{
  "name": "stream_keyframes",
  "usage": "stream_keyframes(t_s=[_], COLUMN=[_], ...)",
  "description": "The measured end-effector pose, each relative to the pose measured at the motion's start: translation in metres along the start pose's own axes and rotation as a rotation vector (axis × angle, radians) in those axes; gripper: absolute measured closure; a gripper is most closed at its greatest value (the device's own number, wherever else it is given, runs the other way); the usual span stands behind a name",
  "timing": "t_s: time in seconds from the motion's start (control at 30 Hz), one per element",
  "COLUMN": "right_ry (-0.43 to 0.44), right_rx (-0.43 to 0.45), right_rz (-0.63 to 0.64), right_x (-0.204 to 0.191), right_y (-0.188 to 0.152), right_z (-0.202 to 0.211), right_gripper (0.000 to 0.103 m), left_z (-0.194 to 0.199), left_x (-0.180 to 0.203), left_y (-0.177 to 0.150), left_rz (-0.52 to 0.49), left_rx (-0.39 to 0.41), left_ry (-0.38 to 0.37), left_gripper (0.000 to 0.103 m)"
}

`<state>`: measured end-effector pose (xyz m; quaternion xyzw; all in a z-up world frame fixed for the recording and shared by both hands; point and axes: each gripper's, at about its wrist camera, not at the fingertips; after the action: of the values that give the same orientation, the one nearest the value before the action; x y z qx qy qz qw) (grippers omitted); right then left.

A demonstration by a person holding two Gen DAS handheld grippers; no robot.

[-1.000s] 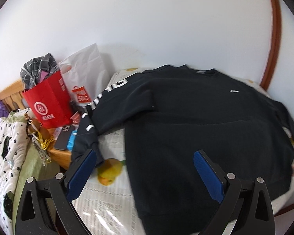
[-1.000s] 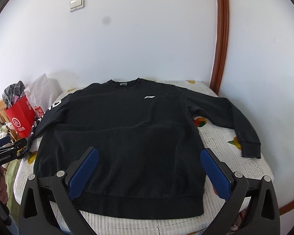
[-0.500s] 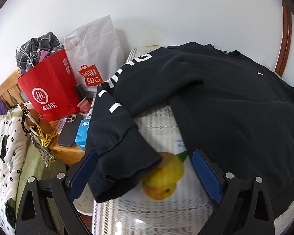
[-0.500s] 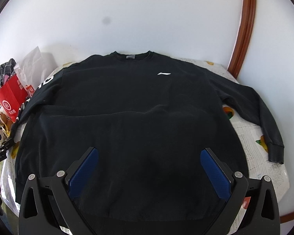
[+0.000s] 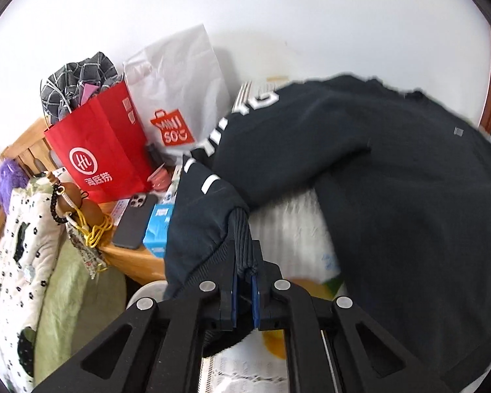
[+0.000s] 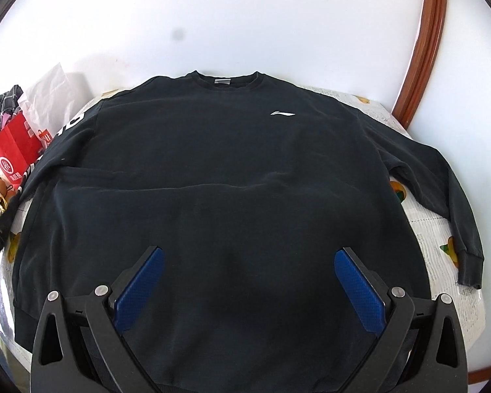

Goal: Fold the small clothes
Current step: 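Carry the held sleeve across the sweatshirt body and open the left tool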

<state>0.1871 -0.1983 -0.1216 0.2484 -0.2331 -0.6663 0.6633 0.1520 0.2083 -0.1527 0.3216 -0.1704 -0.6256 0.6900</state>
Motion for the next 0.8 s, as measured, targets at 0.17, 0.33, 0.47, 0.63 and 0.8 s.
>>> stream_keyframes(t_s=[0.17, 0.33, 0.47, 0.63, 0.8], right_ry=[-0.017, -0.043, -0.101, -0.126, -0.109], right_rx=[0.054, 0.114, 0.155, 0.154, 0.149], right_rz=[-0.028, -0.072, -0.091, -0.162, -0.237], right_x=[0.031, 0.078, 0.115, 0.162, 0.200], right_y=[0.004, 0.006, 0.008, 0.003, -0.015], right_z=[0.007, 0.022, 0.032, 0.040, 0.042], right_gripper=[0.004, 0.004, 0.004, 0.004, 0.004], left_z=[0.029, 0.051, 0.063, 0.066, 0.054], left_x=[0.009, 0.052, 0.103, 0.175, 0.247], left_y=[0.043, 0.092, 0.129, 0.157, 0.171], left_rz=[0.048, 0.027, -0.013, -0.069, -0.101], left_rx=[0.063, 0.117, 0.165, 0.191, 0.181], left_ry=[-0.083, -0.208, -0.284, -0.367, -0.437], left_gripper=[0.097, 0.097, 0.097, 0.097, 0.097])
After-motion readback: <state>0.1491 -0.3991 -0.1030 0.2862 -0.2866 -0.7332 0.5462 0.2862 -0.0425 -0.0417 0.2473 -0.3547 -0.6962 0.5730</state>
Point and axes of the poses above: each gripper's, at about its wrist camera, not at the fingertips, and z roughly against the way its jaws point, x to its right, y to its top, and after that the axes turned 5 degrees about -z, right-handed
